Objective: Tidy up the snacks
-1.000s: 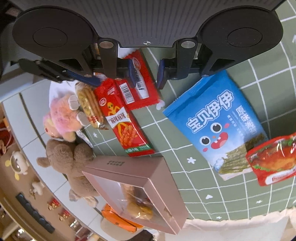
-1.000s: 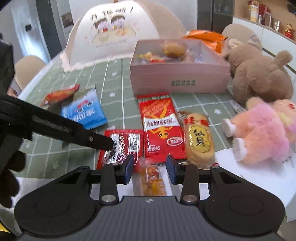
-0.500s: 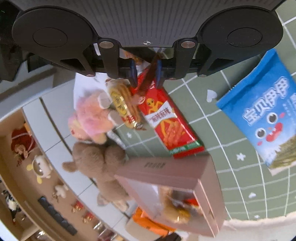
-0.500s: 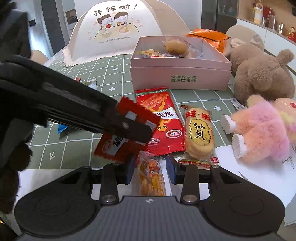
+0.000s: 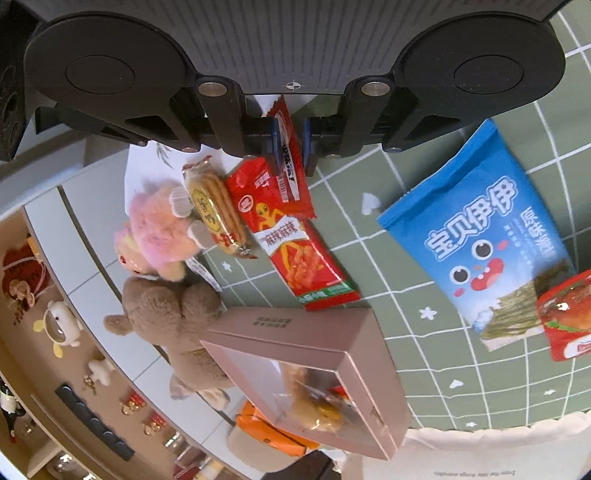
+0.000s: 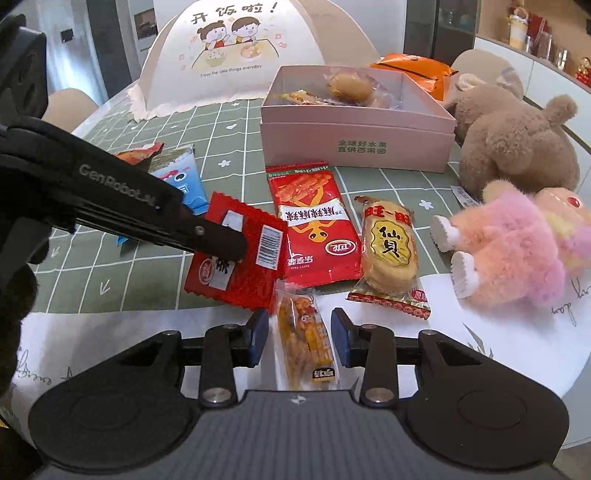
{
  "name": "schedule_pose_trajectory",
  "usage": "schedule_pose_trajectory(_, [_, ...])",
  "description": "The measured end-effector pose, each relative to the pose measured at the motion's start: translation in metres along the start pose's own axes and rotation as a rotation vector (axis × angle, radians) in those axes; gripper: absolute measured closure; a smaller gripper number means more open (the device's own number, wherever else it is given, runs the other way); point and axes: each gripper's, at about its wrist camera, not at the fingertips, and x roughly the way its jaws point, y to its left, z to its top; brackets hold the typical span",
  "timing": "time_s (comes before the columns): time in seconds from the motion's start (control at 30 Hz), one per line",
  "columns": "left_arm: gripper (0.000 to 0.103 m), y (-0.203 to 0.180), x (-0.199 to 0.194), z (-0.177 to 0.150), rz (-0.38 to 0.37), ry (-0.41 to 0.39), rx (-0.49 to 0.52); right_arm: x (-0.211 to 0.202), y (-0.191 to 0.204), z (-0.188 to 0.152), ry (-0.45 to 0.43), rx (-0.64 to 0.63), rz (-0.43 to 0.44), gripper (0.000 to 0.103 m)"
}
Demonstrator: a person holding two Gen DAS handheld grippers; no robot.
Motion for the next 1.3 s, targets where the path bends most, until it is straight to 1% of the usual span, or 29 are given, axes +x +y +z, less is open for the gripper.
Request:
schedule_pose_trajectory(0.03, [0.09, 0.0, 0.0, 0.0, -0.013, -0.001, -0.004, 0.0, 0.0, 0.0, 0.002, 0.001, 0.008, 0.067])
schedule_pose_trajectory(0.1, [0.089, 0.0, 0.003, 0.002, -0.078, -0.012, -0.025, 0.0, 0.001, 0.0, 0.002, -0.009, 0.009, 0.067])
schedule_pose_trajectory(0.13, [0.087, 0.0, 0.006, 0.003, -0.093, -0.017, -0.03, 0.0, 0.002, 0.0, 0.002, -0.019, 0.007, 0.067])
schedule_pose_trajectory(0.17, [0.083, -0.002, 0.008, 0.004, -0.081, -0.021, -0.029, 0.001, 0.003, 0.001, 0.005, -0.028, 0.004, 0.067])
schedule_pose_trajectory(0.27, [0.081, -0.009, 0.008, 0.006, 0.086, -0.034, 0.015, -0.004, 0.003, 0.002, 0.009, -0.035, -0.003, 0.067])
schedule_pose_trajectory(0.3, [0.081, -0.01, 0.004, 0.005, 0.139, -0.044, 0.036, -0.008, 0.001, 0.002, -0.007, -0.029, -0.019, 0.063])
schedule_pose_trajectory(0.33, [0.081, -0.009, 0.001, 0.005, 0.168, -0.053, 0.045, -0.014, -0.004, 0.004, -0.032, -0.014, -0.044, 0.06])
schedule_pose_trajectory(0.37, [0.081, -0.007, -0.004, 0.005, 0.191, -0.062, 0.044, -0.018, -0.009, 0.006, -0.055, 0.006, -0.065, 0.052])
schedule_pose_trajectory(0.4, [0.081, -0.004, -0.008, 0.006, 0.21, -0.07, 0.033, -0.022, -0.017, 0.008, -0.078, 0.033, -0.086, 0.047])
schedule_pose_trajectory(0.43, [0.081, -0.002, -0.012, 0.008, 0.211, -0.076, 0.021, -0.022, -0.024, 0.011, -0.09, 0.058, -0.101, 0.047])
schedule_pose_trajectory(0.5, [0.081, 0.0, -0.016, 0.012, 0.178, -0.08, -0.009, -0.017, -0.039, 0.018, -0.084, 0.1, -0.115, 0.046])
schedule_pose_trajectory(0.57, [0.081, -0.003, -0.015, 0.017, 0.132, -0.061, -0.034, -0.01, -0.051, 0.024, -0.066, 0.144, -0.128, 0.046])
schedule_pose_trajectory(0.67, [0.081, -0.023, -0.001, 0.029, 0.052, -0.007, -0.037, -0.014, -0.06, 0.027, -0.07, 0.172, -0.104, 0.046])
schedule_pose_trajectory(0.73, [0.081, -0.044, 0.011, 0.04, 0.021, 0.013, -0.025, -0.023, -0.059, 0.02, -0.08, 0.169, -0.107, 0.046])
schedule_pose_trajectory(0.8, [0.081, -0.069, 0.025, 0.05, 0.024, 0.019, 0.015, -0.031, -0.057, 0.007, -0.079, 0.163, -0.126, 0.046])
schedule_pose_trajectory(0.87, [0.081, -0.095, 0.04, 0.053, 0.052, 0.012, 0.094, -0.037, -0.057, -0.005, -0.069, 0.178, -0.141, 0.046])
schedule_pose_trajectory(0.93, [0.081, -0.122, 0.061, 0.05, 0.13, 0.031, 0.213, -0.044, -0.057, -0.018, -0.057, 0.2, -0.155, 0.046])
schedule_pose_trajectory(0.97, [0.08, -0.132, 0.074, 0.046, 0.175, 0.055, 0.276, -0.046, -0.057, -0.024, -0.052, 0.207, -0.164, 0.046])
schedule_pose_trajectory(1.0, [0.079, -0.14, 0.086, 0.041, 0.221, 0.083, 0.333, -0.049, -0.058, -0.029, -0.047, 0.213, -0.176, 0.046])
schedule_pose_trajectory(1.03, [0.078, -0.145, 0.093, 0.036, 0.258, 0.09, 0.382, -0.051, -0.059, -0.034, -0.043, 0.219, -0.192, 0.046])
schedule_pose_trajectory(1.07, [0.076, -0.151, 0.096, 0.03, 0.297, 0.057, 0.451, -0.053, -0.06, -0.038, -0.039, 0.227, -0.206, 0.046])
schedule_pose_trajectory(1.1, [0.074, -0.155, 0.097, 0.025, 0.339, 0.045, 0.498, -0.055, -0.061, -0.042, -0.038, 0.24, -0.216, 0.046])
schedule_pose_trajectory(1.13, [0.069, -0.156, 0.098, 0.022, 0.358, 0.032, 0.53, -0.057, -0.063, -0.045, -0.039, 0.257, -0.22, 0.046])
schedule_pose_trajectory(1.17, [0.062, -0.156, 0.098, 0.021, 0.37, 0.029, 0.545, -0.059, -0.065, -0.049, -0.042, 0.275, -0.222, 0.046])
schedule_pose_trajectory(1.23, [0.059, -0.152, 0.098, 0.023, 0.372, 0.035, 0.527, -0.063, -0.069, -0.056, -0.047, 0.316, -0.226, 0.046])
schedule_pose_trajectory(1.27, [0.06, -0.149, 0.097, 0.027, 0.359, 0.049, 0.491, -0.065, -0.071, -0.059, -0.05, 0.337, -0.225, 0.046])
schedule_pose_trajectory(1.3, [0.062, -0.144, 0.097, 0.033, 0.332, 0.072, 0.427, -0.065, -0.073, -0.061, -0.055, 0.354, -0.221, 0.046])
